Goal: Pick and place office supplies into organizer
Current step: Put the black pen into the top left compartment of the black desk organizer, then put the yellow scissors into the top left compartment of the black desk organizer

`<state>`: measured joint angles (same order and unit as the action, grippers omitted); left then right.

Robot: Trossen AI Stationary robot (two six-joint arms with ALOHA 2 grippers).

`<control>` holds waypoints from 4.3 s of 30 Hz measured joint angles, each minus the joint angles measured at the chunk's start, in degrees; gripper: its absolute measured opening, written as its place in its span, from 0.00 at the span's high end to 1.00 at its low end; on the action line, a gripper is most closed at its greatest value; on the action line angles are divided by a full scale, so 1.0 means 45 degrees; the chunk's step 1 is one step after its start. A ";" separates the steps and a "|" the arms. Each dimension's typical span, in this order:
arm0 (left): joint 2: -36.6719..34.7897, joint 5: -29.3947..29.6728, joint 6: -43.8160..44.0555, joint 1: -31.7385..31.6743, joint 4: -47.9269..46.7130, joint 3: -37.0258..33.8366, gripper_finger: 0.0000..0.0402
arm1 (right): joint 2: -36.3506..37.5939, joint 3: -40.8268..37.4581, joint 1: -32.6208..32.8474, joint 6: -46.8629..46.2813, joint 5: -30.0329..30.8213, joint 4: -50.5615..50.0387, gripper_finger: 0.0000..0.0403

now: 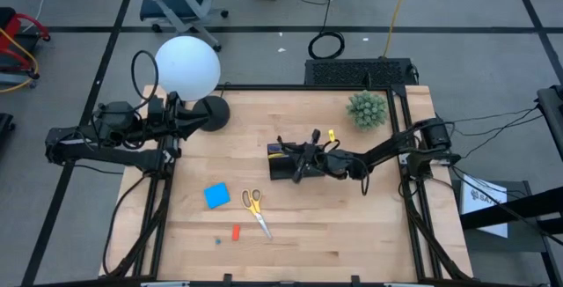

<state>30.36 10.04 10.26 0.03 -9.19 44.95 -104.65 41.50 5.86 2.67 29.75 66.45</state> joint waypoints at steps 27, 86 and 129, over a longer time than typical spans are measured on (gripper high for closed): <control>-0.0003 0.0000 0.0004 0.0000 0.0000 0.0000 0.82 | -0.1376 0.0005 -0.0144 -0.0683 0.0780 0.0797 0.75; 0.0000 0.0000 0.0001 0.0000 0.0000 0.0000 0.82 | 0.2024 0.3279 0.1218 0.3274 0.1050 -0.8416 0.72; 0.0002 -0.0414 0.2759 0.0000 0.1366 0.0005 0.82 | 0.7779 0.1132 0.0972 0.2502 0.0707 -1.0926 0.72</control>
<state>30.37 8.18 22.68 0.03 -3.04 44.97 -69.65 46.59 10.24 13.93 32.93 17.29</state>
